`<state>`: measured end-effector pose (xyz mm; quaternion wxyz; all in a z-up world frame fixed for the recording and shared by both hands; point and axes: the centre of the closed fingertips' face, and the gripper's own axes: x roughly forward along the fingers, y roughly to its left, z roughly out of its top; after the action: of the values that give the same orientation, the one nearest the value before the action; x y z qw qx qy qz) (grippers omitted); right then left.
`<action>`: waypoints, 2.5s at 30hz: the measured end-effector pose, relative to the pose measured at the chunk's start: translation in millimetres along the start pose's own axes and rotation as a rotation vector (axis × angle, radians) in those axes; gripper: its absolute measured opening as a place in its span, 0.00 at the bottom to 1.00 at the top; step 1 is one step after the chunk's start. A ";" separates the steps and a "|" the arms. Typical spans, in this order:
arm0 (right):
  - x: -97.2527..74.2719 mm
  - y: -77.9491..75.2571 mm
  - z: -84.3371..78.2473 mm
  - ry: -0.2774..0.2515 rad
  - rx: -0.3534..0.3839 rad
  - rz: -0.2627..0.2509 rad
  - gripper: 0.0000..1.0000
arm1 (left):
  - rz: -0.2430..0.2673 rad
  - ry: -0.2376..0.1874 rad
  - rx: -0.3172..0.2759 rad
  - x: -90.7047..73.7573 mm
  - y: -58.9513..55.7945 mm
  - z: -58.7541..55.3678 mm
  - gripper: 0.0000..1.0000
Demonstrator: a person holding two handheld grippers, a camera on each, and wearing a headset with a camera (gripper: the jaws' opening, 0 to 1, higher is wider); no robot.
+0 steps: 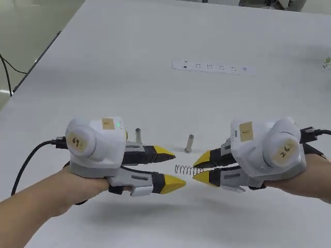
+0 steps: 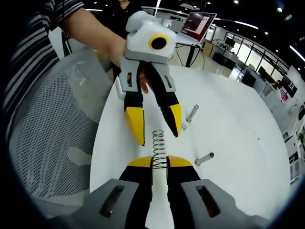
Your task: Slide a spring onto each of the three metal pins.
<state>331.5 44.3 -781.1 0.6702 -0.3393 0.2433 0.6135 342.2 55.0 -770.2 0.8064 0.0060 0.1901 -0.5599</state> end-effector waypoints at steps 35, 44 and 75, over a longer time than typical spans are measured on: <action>-9.1 4.7 5.9 -0.018 -0.014 0.006 0.08 | -0.059 -0.035 0.012 8.9 -14.5 5.6 0.05; -8.2 5.3 6.4 -0.028 -0.013 0.010 0.08 | -0.066 -0.033 0.013 7.9 -16.6 6.1 0.04; -7.0 8.5 -1.0 -0.070 0.016 0.013 0.12 | -0.099 -0.029 -0.006 -0.4 -22.5 6.9 0.03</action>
<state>322.4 39.1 -777.9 0.6771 -0.3108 0.2266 0.6274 323.8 45.4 -759.0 0.7805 -0.0140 0.1800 -0.5985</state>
